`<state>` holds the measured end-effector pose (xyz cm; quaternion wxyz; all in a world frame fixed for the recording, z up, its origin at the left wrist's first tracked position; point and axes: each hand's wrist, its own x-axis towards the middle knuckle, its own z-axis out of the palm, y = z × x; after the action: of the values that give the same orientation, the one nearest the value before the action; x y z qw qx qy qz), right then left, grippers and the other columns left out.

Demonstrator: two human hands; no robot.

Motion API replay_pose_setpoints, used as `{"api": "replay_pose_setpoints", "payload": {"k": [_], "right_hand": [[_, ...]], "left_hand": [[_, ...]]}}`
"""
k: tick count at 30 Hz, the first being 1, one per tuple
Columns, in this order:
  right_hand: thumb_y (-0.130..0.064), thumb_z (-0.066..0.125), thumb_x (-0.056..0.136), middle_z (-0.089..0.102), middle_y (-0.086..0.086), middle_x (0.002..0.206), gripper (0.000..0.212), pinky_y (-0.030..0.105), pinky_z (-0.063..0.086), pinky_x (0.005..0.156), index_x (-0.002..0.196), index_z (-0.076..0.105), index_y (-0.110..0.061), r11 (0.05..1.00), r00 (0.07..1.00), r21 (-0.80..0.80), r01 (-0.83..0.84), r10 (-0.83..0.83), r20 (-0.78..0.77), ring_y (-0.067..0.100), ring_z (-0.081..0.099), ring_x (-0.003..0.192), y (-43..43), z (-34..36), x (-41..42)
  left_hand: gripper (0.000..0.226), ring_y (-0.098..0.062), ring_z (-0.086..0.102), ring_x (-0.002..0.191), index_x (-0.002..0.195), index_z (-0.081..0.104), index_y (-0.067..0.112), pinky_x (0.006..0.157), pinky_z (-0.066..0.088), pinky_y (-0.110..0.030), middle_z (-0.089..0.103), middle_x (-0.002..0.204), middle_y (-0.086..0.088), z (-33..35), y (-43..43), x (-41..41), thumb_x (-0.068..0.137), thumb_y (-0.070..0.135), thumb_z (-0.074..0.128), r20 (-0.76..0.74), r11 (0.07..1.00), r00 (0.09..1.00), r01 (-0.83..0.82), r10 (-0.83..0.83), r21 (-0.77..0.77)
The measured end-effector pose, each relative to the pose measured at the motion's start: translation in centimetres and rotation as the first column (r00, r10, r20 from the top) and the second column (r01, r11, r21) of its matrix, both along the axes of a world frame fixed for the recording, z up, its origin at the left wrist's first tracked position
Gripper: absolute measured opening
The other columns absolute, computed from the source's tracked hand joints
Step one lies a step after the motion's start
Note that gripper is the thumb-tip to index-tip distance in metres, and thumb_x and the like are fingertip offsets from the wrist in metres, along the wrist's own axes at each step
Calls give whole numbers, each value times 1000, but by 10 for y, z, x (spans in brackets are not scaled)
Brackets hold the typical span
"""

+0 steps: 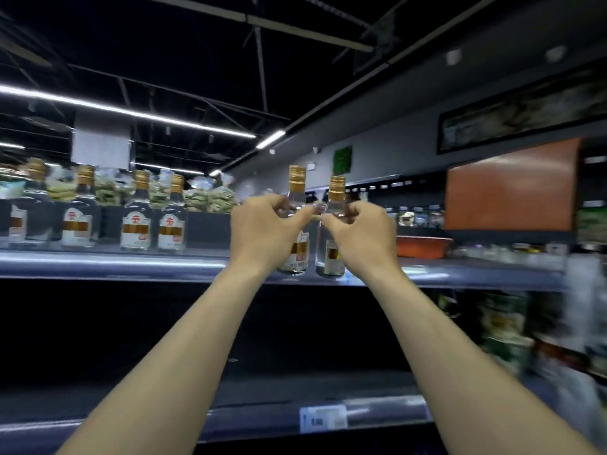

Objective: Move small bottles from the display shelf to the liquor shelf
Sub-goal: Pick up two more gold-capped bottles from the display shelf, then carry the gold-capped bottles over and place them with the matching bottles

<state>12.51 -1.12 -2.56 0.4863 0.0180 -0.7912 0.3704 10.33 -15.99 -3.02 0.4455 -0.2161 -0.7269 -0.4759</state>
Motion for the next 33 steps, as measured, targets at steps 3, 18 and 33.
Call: {"api": "replay_pose_setpoints", "payload": {"k": [3, 18, 33], "right_hand": [[-41, 76, 87, 62, -3, 61, 36, 34, 38, 59, 69, 63, -12, 994, 993, 3, 113, -113, 13, 12, 52, 58, 28, -32, 39], [-26, 80, 87, 68, -23, 64, 20, 26, 56, 65, 73, 66, -27, 894, 894, -181, 410, -354, 275, -8, 67, 71, 248, -241, 284], [-27, 73, 88, 71, -14, 76, 7, 15, 48, 65, 93, 75, -23, 631, 664, -292, 719, -497, 559, -4, 64, 73, 536, -401, 589]], "left_hand": [[32, -9, 67, 67, 80, 79, 17, 68, 54, -32, 72, 69, 8, -34, 35, 26, 81, 48, 80, 34, 997, 996, 80, -79, -22], [15, 3, 71, 73, 86, 79, 23, 72, 60, -33, 77, 75, 15, -235, 285, 191, 82, 37, 80, 493, 791, 682, 611, -540, 20], [22, 8, 69, 73, 75, 70, 39, 62, 47, -6, 72, 74, 31, -392, 616, 467, 82, 24, 83, 702, 463, 297, 885, -647, 53]]}}
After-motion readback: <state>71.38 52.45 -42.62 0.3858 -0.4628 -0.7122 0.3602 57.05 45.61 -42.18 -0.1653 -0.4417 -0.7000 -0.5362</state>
